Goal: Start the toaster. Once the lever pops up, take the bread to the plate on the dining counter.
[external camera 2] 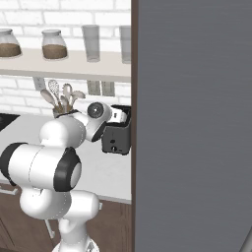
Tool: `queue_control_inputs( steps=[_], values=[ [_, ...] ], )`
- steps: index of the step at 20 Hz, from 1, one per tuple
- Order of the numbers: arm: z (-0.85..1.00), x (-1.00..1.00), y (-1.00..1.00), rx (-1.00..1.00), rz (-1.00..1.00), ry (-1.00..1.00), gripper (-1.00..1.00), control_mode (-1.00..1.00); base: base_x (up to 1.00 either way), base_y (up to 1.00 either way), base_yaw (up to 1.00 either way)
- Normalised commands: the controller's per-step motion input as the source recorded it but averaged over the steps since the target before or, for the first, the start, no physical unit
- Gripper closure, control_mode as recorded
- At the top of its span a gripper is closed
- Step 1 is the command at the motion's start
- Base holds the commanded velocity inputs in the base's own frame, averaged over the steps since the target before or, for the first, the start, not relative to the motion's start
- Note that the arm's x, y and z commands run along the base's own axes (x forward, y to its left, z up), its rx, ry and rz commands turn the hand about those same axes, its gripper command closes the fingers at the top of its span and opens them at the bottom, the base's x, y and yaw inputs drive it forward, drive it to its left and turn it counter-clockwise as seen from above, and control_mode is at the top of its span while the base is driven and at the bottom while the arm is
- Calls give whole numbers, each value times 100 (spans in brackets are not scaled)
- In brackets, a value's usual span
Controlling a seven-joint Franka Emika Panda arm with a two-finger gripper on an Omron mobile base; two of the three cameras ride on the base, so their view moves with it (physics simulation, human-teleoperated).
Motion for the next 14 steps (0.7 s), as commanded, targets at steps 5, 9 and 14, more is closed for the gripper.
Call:
queue_control_inputs(
  steps=[5, 9, 14],
  values=[
    [0, 0, 0, 0, 0, 0, -100, -100, 0, 0, 0],
    [0, 0, 0, 0, 0, 0, -100, -100, 0, 0, 0],
    [0, 0, 0, 0, 0, 0, -100, -100, 0, 0, 0]
  ],
)
